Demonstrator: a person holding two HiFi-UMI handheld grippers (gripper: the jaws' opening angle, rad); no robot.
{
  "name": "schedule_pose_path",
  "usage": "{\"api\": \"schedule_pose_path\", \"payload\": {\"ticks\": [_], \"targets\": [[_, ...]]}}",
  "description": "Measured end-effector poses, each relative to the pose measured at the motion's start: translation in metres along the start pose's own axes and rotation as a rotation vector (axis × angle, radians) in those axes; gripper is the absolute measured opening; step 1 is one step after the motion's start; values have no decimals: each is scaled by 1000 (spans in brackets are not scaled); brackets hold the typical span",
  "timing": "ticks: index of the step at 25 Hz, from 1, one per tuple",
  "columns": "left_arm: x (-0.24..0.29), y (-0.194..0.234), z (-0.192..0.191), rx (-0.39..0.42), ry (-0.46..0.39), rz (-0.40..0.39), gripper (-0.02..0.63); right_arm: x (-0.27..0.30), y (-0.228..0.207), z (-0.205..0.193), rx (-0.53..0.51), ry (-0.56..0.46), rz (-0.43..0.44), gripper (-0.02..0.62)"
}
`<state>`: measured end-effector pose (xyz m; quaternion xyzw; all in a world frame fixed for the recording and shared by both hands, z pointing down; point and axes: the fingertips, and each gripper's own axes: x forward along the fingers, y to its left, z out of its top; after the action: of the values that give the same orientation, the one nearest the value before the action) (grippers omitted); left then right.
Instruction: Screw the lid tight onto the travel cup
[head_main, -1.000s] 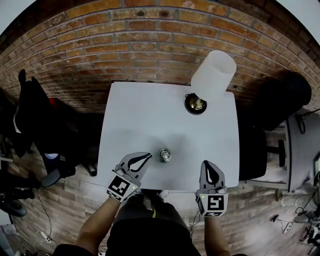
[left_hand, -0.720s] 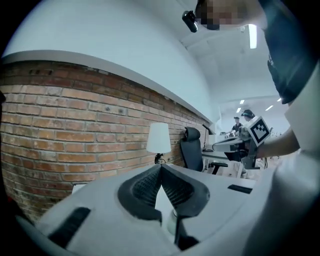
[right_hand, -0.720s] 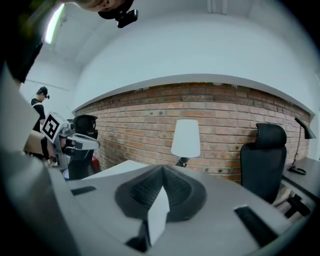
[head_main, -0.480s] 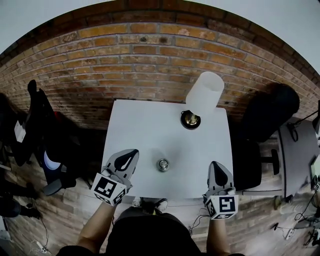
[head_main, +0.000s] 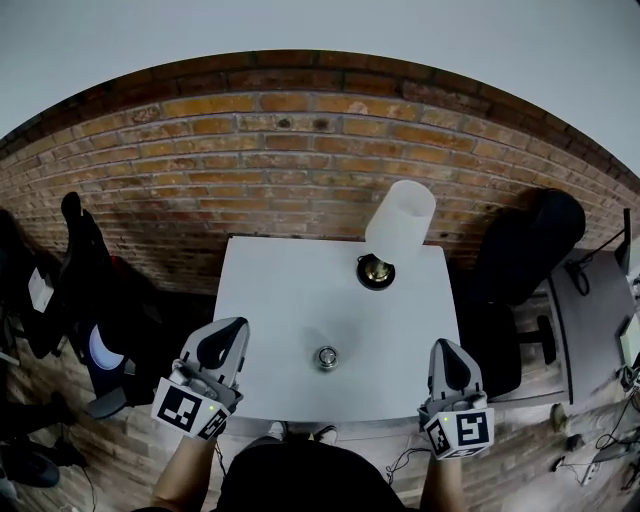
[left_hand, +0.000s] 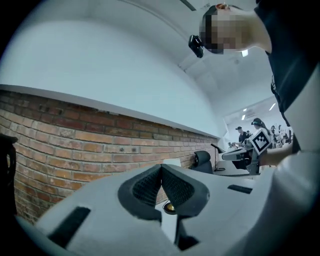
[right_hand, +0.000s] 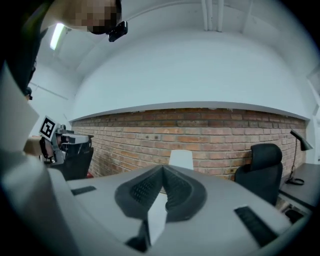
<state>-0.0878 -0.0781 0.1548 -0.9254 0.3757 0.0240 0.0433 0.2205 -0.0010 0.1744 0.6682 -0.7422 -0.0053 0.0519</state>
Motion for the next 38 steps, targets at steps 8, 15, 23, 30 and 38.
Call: {"api": "schedule_pose_path", "payload": {"ticks": [8,15,23,30,38], "targets": [[-35,-2,16,-21,-36,37,23,-24,-3,31,44,-65,-46,14],[-53,-3,20,-22,-62,45,23,-37,-1,22,50,-41,-81,14],[-56,-7,-3,-35,-1,68,23,-45,0,17,29,-47,-117,14],[-62,-10,-13,-65,11,65,23,-49,5,12,19,-44,-137,14],[-60,-10,1,-43,-59,44,23,-44,19,10,15,-40,-85,12]]}}
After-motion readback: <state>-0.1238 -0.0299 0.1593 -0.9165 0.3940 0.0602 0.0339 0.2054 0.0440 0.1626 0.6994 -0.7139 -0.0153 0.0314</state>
